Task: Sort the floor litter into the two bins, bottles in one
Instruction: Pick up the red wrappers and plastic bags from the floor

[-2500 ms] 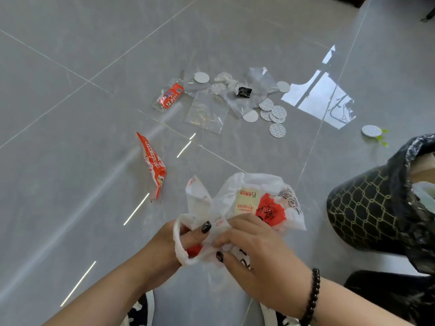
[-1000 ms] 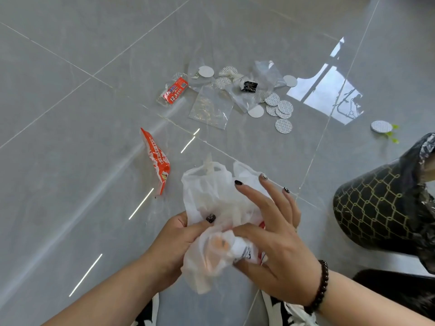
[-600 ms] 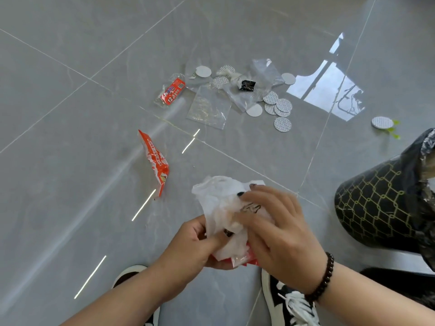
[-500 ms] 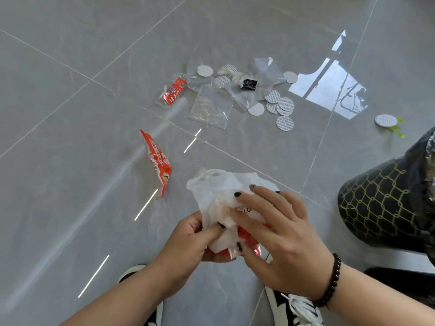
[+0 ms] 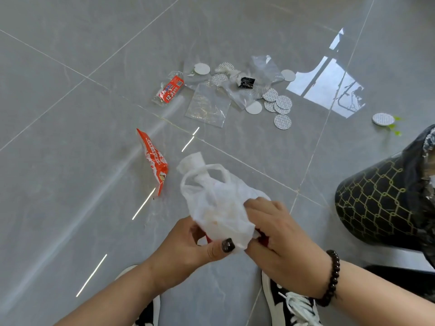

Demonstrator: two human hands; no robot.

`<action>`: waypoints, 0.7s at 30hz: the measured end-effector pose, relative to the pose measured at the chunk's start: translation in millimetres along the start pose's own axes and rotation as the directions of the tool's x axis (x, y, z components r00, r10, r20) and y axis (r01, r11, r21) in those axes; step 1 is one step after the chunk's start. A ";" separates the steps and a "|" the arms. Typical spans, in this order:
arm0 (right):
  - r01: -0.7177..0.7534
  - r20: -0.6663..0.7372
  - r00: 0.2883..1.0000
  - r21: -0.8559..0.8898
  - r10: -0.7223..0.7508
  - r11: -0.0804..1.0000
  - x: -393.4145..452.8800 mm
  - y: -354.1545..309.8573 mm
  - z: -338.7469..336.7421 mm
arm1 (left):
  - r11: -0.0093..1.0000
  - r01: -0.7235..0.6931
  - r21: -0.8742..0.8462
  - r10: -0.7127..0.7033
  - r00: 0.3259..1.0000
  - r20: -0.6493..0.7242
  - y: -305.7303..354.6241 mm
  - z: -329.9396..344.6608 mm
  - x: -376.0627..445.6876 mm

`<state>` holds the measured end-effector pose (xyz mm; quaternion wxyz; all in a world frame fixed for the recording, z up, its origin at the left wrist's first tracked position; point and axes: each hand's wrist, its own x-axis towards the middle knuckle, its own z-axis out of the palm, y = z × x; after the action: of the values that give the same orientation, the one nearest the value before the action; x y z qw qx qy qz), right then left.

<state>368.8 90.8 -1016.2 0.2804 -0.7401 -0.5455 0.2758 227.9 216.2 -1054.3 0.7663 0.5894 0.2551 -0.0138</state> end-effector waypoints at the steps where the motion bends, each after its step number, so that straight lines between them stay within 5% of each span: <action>1: -0.037 0.061 0.998 0.108 0.031 0.993 1.3 0.4 -1.4 | 1.000 -0.010 0.006 0.010 1.000 0.012 -0.1 0.7 -0.7; 4: -0.135 0.111 0.987 0.166 0.118 0.977 4.0 5.4 -3.5 | 0.999 0.043 -0.013 -0.043 0.999 -0.023 0.2 5.0 -1.2; 9: 0.003 -0.191 0.981 -0.187 -0.040 0.982 2.1 10.6 -0.3 | 0.979 0.077 -0.187 -0.125 0.957 -0.262 2.5 11.6 5.1; 12: -0.236 -0.291 0.923 0.090 0.252 0.968 0.3 8.7 -0.6 | 0.948 0.079 -0.309 -0.180 0.932 -0.314 -0.3 4.3 7.6; 14: -0.421 -0.071 0.849 0.507 0.523 0.752 3.7 7.2 -3.9 | 0.930 0.094 -0.356 -0.201 0.940 -0.277 -2.3 1.0 6.1; 16: -0.427 0.190 0.865 0.764 0.464 0.483 4.8 9.1 -8.3 | 0.924 0.121 -0.363 -0.211 0.952 -0.221 -3.0 2.2 3.6; 18: -0.421 0.228 0.878 0.788 0.422 0.450 5.3 6.3 -9.1 | 0.929 0.150 -0.339 -0.221 0.958 -0.183 -2.8 3.9 2.7; 21: -0.390 0.030 0.836 0.734 0.547 0.556 3.8 11.1 -0.5 | 0.953 0.162 -0.256 -0.215 0.957 -0.195 -2.5 6.9 4.5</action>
<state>377.4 91.7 -1024.2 0.5142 -0.7137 -0.1447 0.4531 233.6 210.4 -1057.2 0.7933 0.4641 0.3939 0.0089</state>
